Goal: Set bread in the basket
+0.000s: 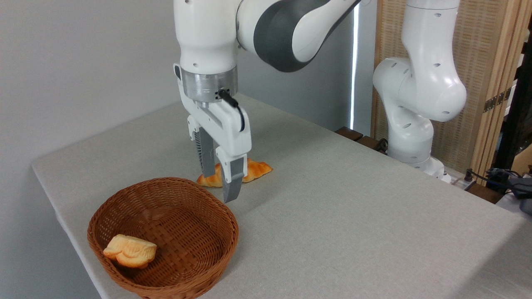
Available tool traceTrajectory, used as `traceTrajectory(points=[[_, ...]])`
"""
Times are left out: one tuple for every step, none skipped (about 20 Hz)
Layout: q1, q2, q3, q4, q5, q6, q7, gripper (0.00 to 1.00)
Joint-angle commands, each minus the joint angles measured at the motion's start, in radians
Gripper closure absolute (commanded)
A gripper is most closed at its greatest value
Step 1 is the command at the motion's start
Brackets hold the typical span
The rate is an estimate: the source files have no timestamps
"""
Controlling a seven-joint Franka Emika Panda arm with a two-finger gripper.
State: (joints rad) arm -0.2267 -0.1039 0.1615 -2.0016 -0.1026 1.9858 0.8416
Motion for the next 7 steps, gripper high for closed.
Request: traceTrajectory(points=[[-0.019, -0.016, -0.02, -0.002, 0.143, -0.021, -0.198, 0.0], [-0.019, -0.014, -0.036, -0.003, 0.182, -0.025, -0.231, 0.0], [-0.019, -0.013, -0.036, -0.002, 0.185, -0.034, -0.242, 0.0], [-0.017, -0.011, -0.036, 0.0, 0.185, -0.031, -0.239, 0.0], [-0.017, -0.011, -0.034, 0.001, 0.182, -0.028, -0.239, 0.0], [-0.016, -0.01, -0.033, 0.003, 0.182, -0.025, -0.237, 0.0], [-0.016, -0.007, -0.033, 0.004, 0.182, -0.022, -0.237, 0.0]])
